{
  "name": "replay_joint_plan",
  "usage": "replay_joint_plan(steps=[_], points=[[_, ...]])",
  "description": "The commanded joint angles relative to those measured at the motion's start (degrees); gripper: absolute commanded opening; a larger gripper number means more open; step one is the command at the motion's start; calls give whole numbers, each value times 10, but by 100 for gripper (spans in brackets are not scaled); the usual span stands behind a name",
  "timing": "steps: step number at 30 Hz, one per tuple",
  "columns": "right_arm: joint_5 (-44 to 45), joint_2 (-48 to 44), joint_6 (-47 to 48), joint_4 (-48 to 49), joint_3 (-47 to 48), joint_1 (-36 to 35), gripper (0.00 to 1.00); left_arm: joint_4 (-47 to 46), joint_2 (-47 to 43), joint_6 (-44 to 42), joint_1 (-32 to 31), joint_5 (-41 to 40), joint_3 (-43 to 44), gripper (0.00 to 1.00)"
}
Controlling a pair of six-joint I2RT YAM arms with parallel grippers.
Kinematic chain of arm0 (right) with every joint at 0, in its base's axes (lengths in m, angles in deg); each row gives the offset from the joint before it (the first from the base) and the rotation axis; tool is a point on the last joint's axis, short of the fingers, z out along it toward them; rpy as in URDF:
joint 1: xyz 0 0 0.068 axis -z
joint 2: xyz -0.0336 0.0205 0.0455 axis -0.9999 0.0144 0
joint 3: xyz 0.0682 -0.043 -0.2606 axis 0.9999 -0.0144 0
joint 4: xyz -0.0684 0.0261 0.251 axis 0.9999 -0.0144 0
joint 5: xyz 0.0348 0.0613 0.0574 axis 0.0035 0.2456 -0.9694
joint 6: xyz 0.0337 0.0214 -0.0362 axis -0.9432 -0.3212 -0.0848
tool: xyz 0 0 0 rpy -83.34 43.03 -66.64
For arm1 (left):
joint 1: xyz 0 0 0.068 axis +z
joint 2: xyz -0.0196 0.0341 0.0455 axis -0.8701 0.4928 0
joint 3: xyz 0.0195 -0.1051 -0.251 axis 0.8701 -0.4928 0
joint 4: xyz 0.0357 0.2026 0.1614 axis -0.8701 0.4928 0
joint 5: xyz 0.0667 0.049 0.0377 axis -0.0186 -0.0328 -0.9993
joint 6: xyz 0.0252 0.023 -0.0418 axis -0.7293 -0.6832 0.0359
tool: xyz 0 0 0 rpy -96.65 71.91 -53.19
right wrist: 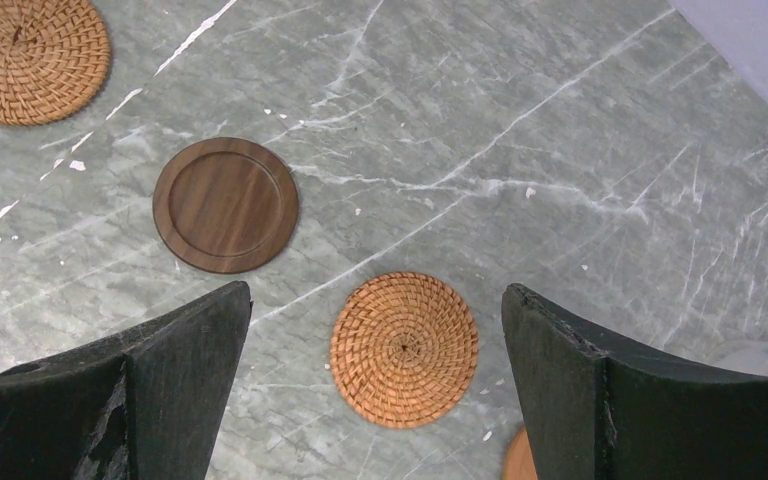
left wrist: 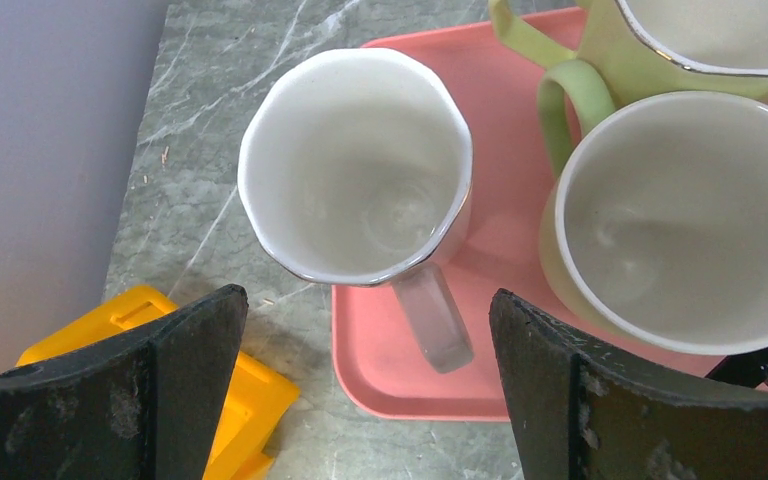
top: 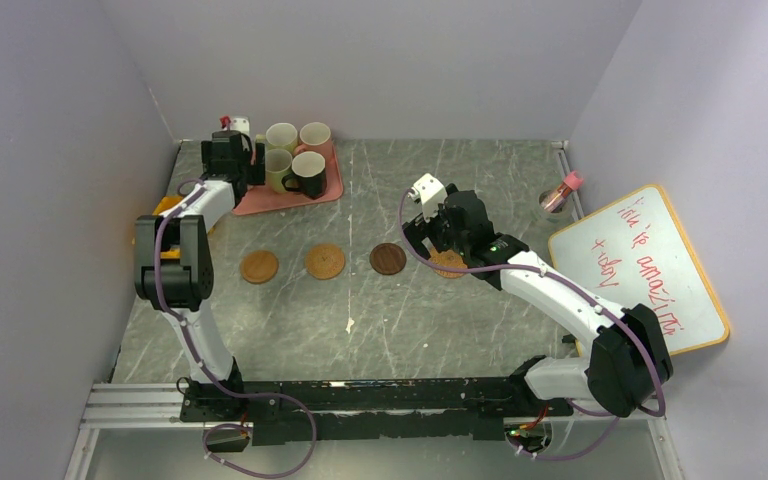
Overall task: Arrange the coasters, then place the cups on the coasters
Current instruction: Pick up the cup from the tray.
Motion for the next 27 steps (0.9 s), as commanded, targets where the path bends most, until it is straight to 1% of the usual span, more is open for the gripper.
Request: replay_joint_plan(steps=[1,2,4,5,14,20,27], points=[[-4,-10,4,12,2,1,100,6,13,7,0,-5,28,96],[-4,-10,4,12,2,1,100,7,13,7,0,-4,28,95],[-5,-10,4,11,2,0,100,8,11,9,0,-2,27,81],[-5,-10,4,12,2,0,100,8,10,10,0,0,27,78],[-5,-7,4,10,3,0,100,13,4,14,27,12,24,84],[-5,-6,4,11,2,1,100,21,2,21,48,50,26,83],[-5,-4,4,10,3,1,100,21,8,20,59,97,30,83]])
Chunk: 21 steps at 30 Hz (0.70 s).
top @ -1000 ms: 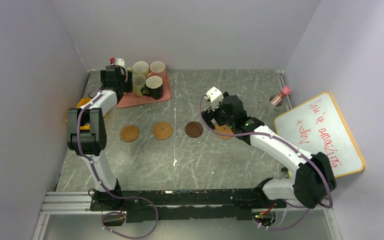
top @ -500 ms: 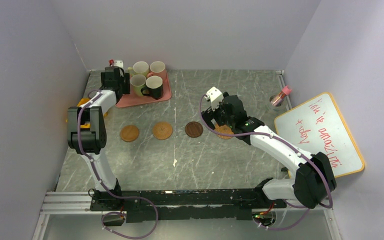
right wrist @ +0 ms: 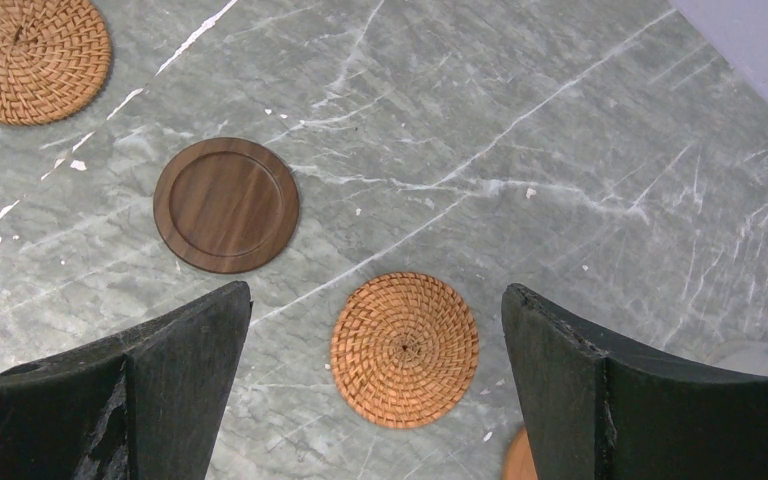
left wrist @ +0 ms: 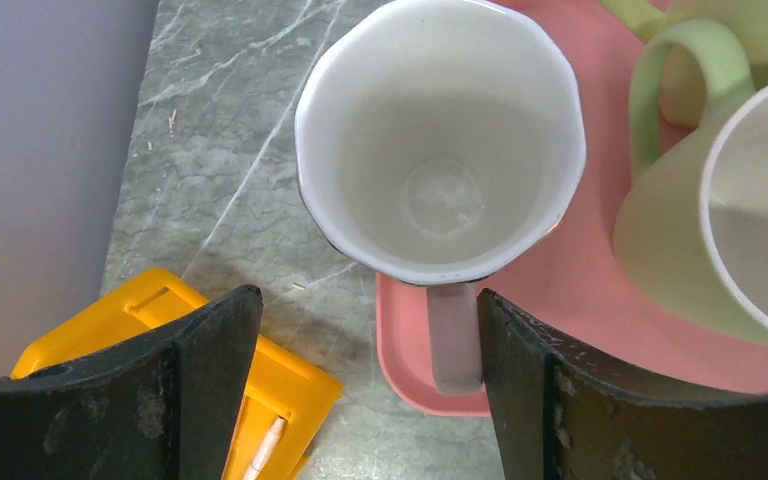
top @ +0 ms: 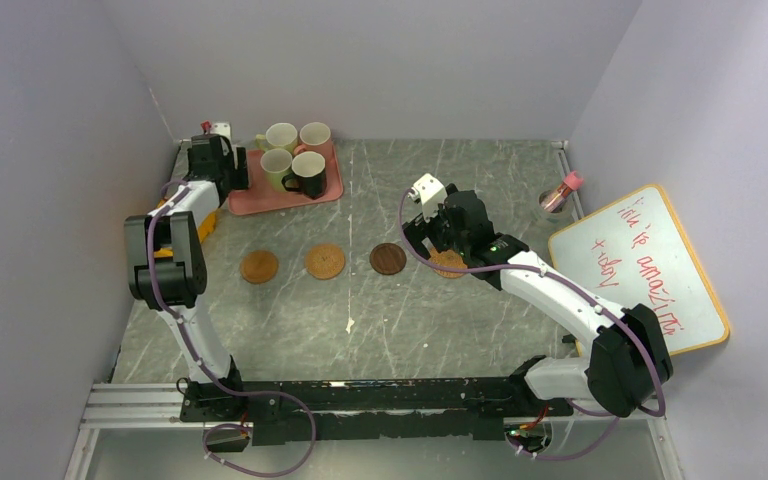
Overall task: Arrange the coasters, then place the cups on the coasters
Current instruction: Pick up the cup from the tray.
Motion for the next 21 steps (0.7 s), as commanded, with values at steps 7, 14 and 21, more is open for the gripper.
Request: replay_joint_plan(steps=[7,14,21], points=[[-1,-4,4,10,4,1,100,16,6,12,5,90,40,84],[-2,-5,5,10,3,1,100,22,11,15,7,107,51,85],[-4,-7,5,11,2,1,100,31,23,22,8,120,62,82]])
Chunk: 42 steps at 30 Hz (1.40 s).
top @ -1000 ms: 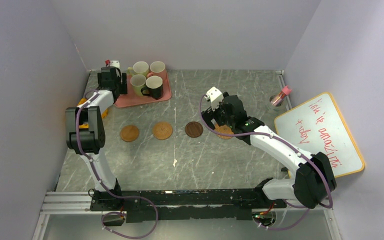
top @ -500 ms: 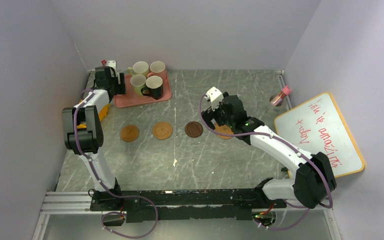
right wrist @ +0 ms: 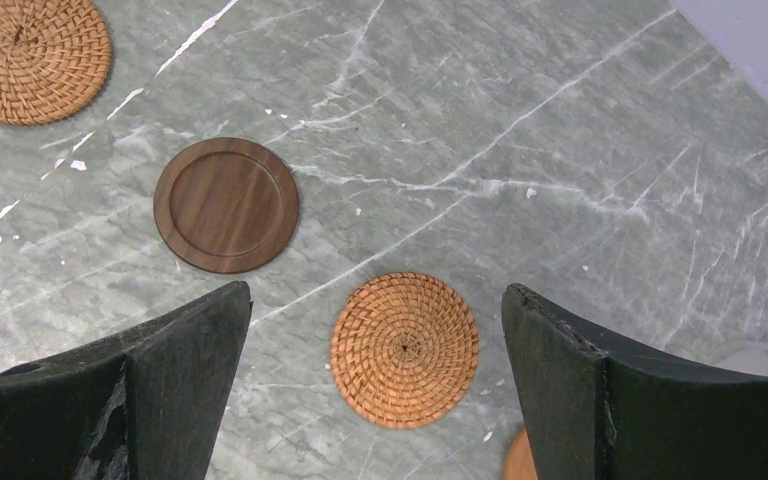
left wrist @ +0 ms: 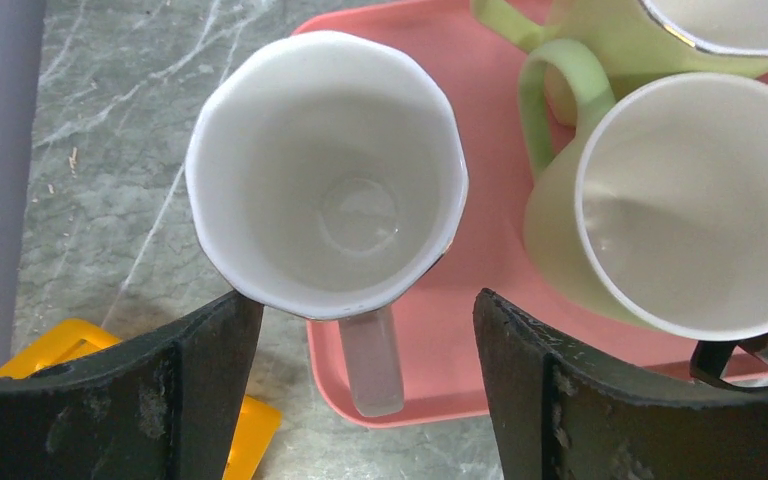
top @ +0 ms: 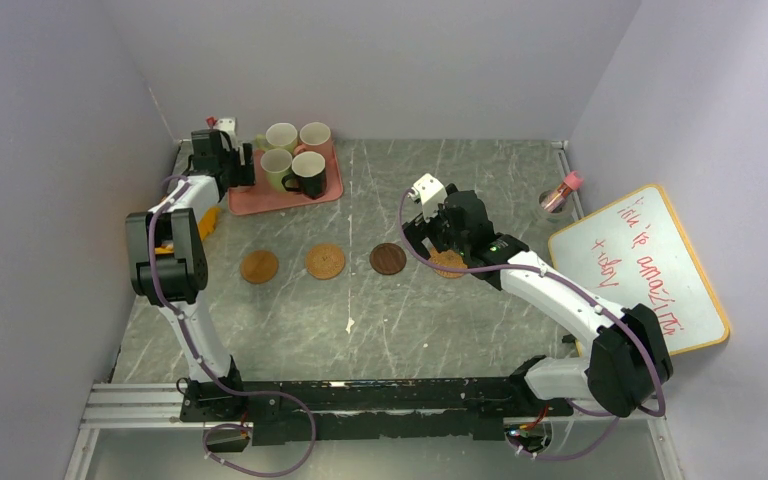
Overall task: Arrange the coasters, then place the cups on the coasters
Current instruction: Pick up the cup from the tray.
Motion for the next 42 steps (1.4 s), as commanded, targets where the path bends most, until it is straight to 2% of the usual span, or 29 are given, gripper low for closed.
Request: replay_joint_plan(steps=[1,6,23,35,42], points=[[-4,-7,5,10,3,1,100,6,6,11,4,20,24,82],[-3,-7,5,10,3,1,100,4,8,11,6,18,25,79],[-4,-6,5,10,3,1,100,-8,3,15,11,-3,12,62],[-4,-5,4,9,3,1,100,-17,4,17,13,-69,7,61],[-6,-5,5,9,3,1,100,-17,4,13,13,-36,5,59]])
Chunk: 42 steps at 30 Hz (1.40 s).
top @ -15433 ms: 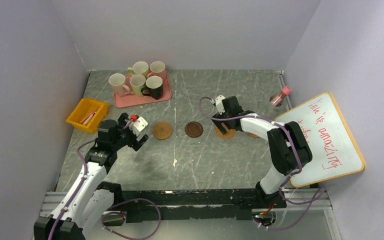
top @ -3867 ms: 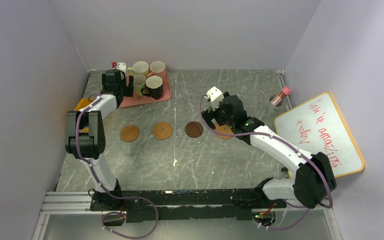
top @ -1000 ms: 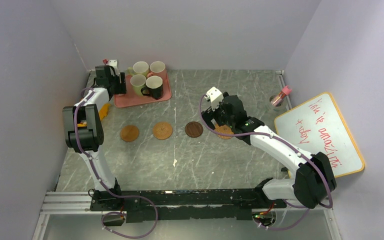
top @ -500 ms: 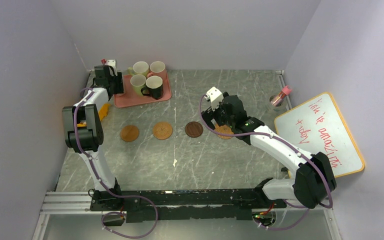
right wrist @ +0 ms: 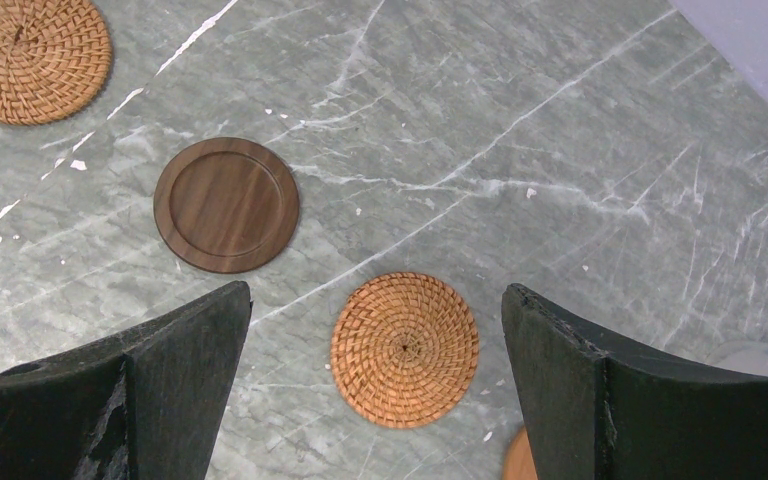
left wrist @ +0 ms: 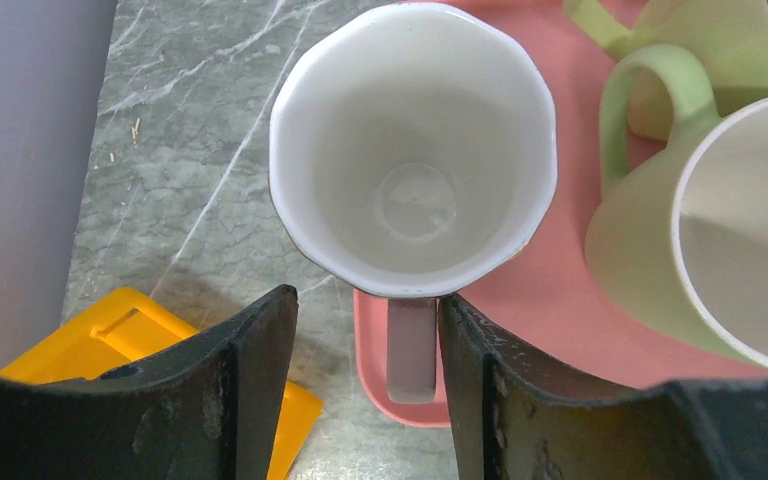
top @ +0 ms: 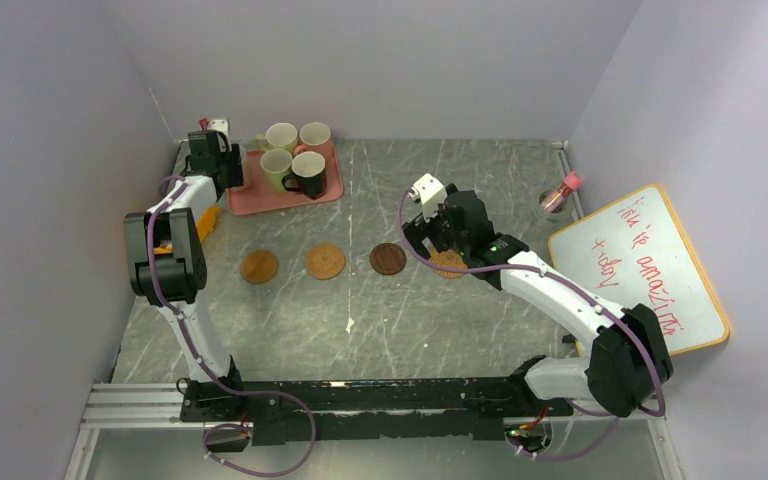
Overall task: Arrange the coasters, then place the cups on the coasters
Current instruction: Pick up the cup from the tray.
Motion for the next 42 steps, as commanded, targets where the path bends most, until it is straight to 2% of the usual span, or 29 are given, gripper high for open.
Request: replay_joint_plan(steps=[1,9,17,26,28,32,33,42], points=[[-6,-5,5,9,3,1,100,-20,2,5,4,25,5,59],[-6,-5,5,8,3,1,100,-13,17,6,4,62,10,56],[-6,-5,6,9,3,0,100,-20,28,9,4,64,13,55],[-7,-3,8,9,3,1,100,-50,26,5,4,59,2,38],[-6,-3,8,8,3,1,100,-57,23,2,4,60,-2,26],[-7,-3,8,9,3,1,100,-66,16,-4,4,65,-9,7],[-7,-3,8,9,3,0,100,-67,14,-6,4,66,-10,5],[-8,-3,9,8,3,1,100,-121,-42,-21,4,93,-61,5]])
